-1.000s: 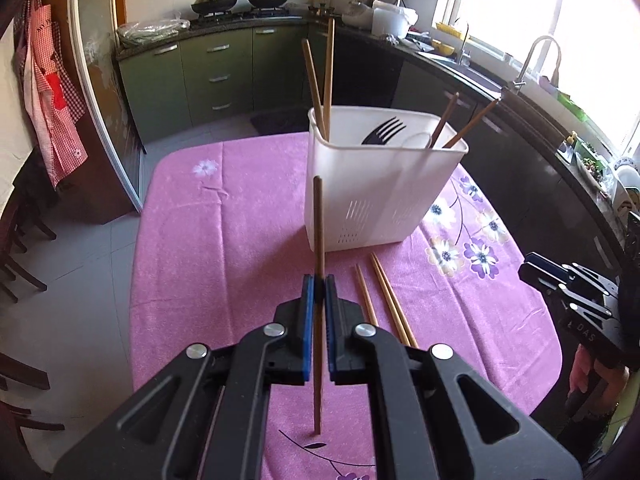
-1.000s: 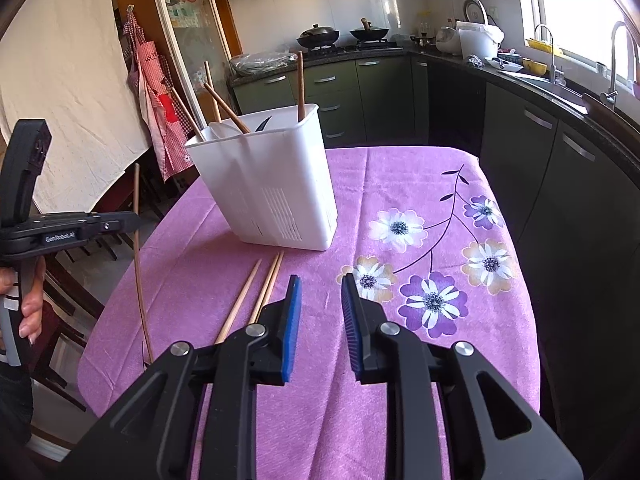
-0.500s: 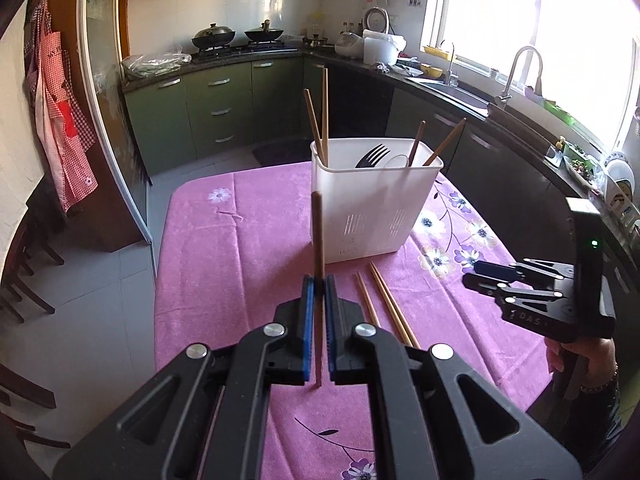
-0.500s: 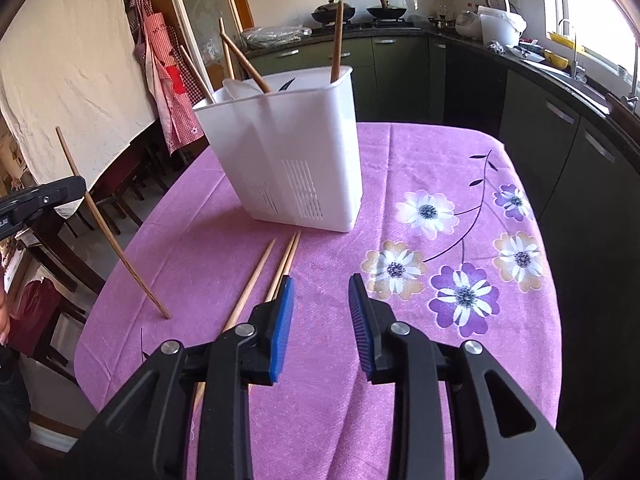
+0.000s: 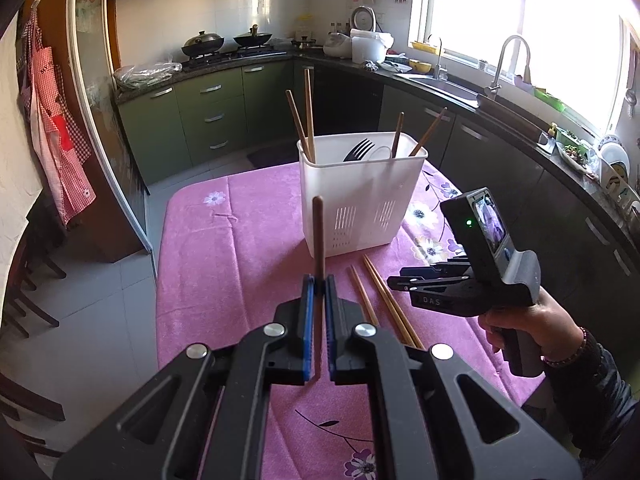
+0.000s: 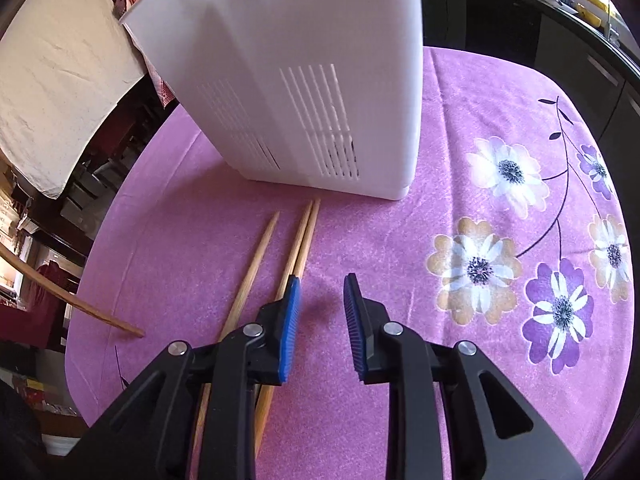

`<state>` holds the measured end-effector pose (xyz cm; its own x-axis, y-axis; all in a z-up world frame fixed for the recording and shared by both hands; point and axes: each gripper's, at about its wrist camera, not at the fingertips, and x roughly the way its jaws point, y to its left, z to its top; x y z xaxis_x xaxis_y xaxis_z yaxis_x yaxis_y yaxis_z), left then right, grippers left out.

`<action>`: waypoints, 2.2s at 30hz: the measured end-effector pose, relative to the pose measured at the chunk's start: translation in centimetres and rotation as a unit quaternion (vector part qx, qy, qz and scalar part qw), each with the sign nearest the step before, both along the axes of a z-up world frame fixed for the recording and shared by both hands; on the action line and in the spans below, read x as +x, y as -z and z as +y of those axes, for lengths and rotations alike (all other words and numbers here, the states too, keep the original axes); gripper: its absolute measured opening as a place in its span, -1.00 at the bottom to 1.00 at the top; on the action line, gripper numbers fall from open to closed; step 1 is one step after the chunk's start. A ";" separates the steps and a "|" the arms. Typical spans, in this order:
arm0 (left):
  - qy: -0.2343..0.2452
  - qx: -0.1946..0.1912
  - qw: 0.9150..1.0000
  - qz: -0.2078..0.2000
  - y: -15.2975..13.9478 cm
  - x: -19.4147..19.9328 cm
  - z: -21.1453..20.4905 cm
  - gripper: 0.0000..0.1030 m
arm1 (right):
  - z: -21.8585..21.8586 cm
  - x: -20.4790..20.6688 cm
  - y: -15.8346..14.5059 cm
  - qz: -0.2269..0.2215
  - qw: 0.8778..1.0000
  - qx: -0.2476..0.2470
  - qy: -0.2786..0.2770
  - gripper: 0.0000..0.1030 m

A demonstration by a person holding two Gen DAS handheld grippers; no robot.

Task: Organize utensils
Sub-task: 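Lower the right gripper onto a chopstick, close and lift it while the left gripper holds its chopstick, then insert the left gripper's chopstick into the caddy and open while the right gripper carries its chopstick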

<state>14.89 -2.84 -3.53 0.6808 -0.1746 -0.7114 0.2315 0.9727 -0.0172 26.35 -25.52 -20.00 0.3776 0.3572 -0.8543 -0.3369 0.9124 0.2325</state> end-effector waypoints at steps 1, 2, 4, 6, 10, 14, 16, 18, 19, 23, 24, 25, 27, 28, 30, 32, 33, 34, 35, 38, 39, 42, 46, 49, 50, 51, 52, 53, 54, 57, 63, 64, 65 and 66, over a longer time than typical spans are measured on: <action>0.000 0.000 1.000 0.000 0.0 0.0 0.0 -0.89 | 0.2 0.1 0.1 0.000 1.000 -0.003 -0.001 -0.54; 0.001 0.001 1.000 0.000 0.0 0.0 0.0 -0.89 | 0.3 0.1 0.1 0.000 1.000 -0.006 -0.002 -0.54; 0.001 0.001 1.000 0.000 0.0 0.0 -0.1 -0.89 | 0.6 0.2 0.2 0.000 1.000 -0.011 -0.004 -0.54; 0.001 0.001 1.000 0.000 0.0 0.0 -0.1 -0.89 | 1.1 0.2 0.2 -0.001 1.000 -0.018 -0.007 -0.54; 0.001 0.001 1.000 0.000 0.0 -0.1 -0.1 -0.89 | 2.2 -0.2 0.2 -0.007 0.999 -0.031 -0.013 -0.54; 0.001 0.000 1.000 0.000 0.0 -0.1 -0.1 -0.89 | 3.6 -0.7 0.1 -0.019 0.998 -0.059 -0.024 -0.54; 0.000 0.001 1.000 0.000 0.0 -0.1 -0.1 -0.89 | 3.9 -0.6 0.2 -0.019 0.997 -0.074 -0.023 -0.55; 0.001 0.002 1.000 0.001 0.0 -0.2 -0.2 -0.89 | 3.9 -0.5 0.3 -0.016 0.997 -0.076 -0.021 -0.54; 0.001 0.003 1.000 0.000 0.0 -0.2 -0.2 -0.89 | 3.9 -0.3 0.3 -0.014 0.997 -0.076 -0.019 -0.54; 0.001 0.004 1.000 0.000 0.0 -0.2 -0.1 -0.89 | 4.9 0.0 0.7 -0.011 0.996 -0.089 -0.027 -0.52; 0.001 0.003 1.000 0.001 0.0 -0.2 -0.1 -0.89 | 5.3 0.0 0.8 -0.017 0.995 -0.098 -0.028 -0.51; 0.001 0.004 1.000 0.001 0.0 -0.2 -0.1 -0.89 | 5.8 0.0 0.8 -0.020 0.994 -0.103 -0.029 -0.51; 0.002 0.005 1.000 0.001 0.0 -0.2 -0.1 -0.89 | 6.4 0.1 0.9 -0.022 0.993 -0.109 -0.029 -0.54; 0.002 0.005 1.000 0.001 0.0 -0.2 -0.1 -0.89 | 6.4 0.2 0.9 -0.021 0.993 -0.108 -0.030 -0.55; 0.004 0.007 1.000 0.001 0.0 -0.2 0.0 -0.89 | 6.6 0.3 0.9 -0.021 0.993 -0.108 -0.030 -0.81; 0.005 0.007 1.000 0.001 0.1 -0.3 0.0 -0.89 | 6.3 0.3 0.8 -0.020 0.994 -0.105 -0.028 -0.85; 0.006 0.008 1.000 0.001 0.0 -0.3 0.0 -0.89 | 6.1 0.2 0.7 -0.022 0.994 -0.105 -0.026 -0.88; 0.006 0.008 1.000 0.001 0.0 -0.3 0.0 -0.89 | 5.9 0.0 0.4 -0.028 0.994 -0.102 -0.024 -0.88; 0.006 0.008 1.000 0.001 0.0 -0.3 0.0 -0.89 | 5.5 -0.2 -0.3 -0.035 0.995 -0.092 -0.020 -0.88; 0.005 0.009 1.000 0.002 0.0 -0.2 0.0 -0.89 | 4.0 -1.2 -2.8 -0.065 0.996 -0.059 -0.010 -0.88; 0.005 0.009 1.000 0.002 0.0 -0.2 0.0 -0.89 | 3.5 -1.9 -4.2 -0.083 0.995 -0.046 -0.006 -0.88; 0.006 0.011 1.000 0.002 0.0 -0.2 0.0 -0.89 | 1.7 -4.0 -8.0 -0.133 0.991 -0.008 0.004 -0.88; 0.007 0.013 1.000 0.001 -0.1 -0.2 -0.1 -0.89 | -1.6 -7.5 -12.3 -0.194 0.981 0.022 0.016 -0.88; 0.008 0.013 1.000 0.001 -0.1 -0.2 -0.2 -0.89 | -3.2 -10.4 -14.0 -0.232 0.972 0.026 0.018 -0.88; 0.008 0.014 1.000 0.001 -0.1 -0.1 -0.2 -0.89 | -3.7 -11.3 -14.5 -0.241 0.970 0.028 0.018 -0.88; 0.009 0.014 1.000 0.000 -0.1 -0.2 -0.2 -0.89 | -4.0 -12.2 -14.5 -0.247 0.968 0.028 0.017 -0.88; 0.009 0.014 1.000 0.000 -0.1 -0.2 -0.2 -0.89 | -4.7 -13.2 -14.8 -0.253 0.967 0.028 0.018 -0.88; 0.009 0.014 1.000 0.000 -0.1 -0.2 -0.2 -0.89 | -5.0 -14.0 -14.8 -0.259 0.965 0.027 0.021 -0.88; 0.009 0.014 1.000 0.000 -0.1 -0.2 -0.2 -0.89 | -5.2 -14.6 -14.9 -0.262 0.964 0.028 0.022 -0.88; 0.010 0.011 1.000 -0.001 -0.1 -0.3 -0.2 -0.89 | -6.1 -16.2 -15.3 -0.263 0.964 0.035 0.022 -0.88; 0.009 0.012 1.000 -0.004 -0.2 -0.5 -0.2 -0.89 | -6.6 -17.0 -15.3 -0.261 0.964 0.040 0.024 -0.88; 0.009 0.012 1.000 -0.005 -0.3 -0.5 -0.2 -0.89 | -6.6 -17.0 -15.2 -0.261 0.964 0.040 0.024 -0.88; 0.009 0.013 1.000 -0.007 -0.5 -0.5 -0.2 -0.89 | -6.6 -17.0 -15.2 -0.261 0.964 0.040 0.024 -0.88; 0.009 0.012 1.000 -0.008 -0.6 -0.5 -0.2 -0.89 | -6.6 -17.1 -15.2 -0.261 0.964 0.041 0.024 -0.88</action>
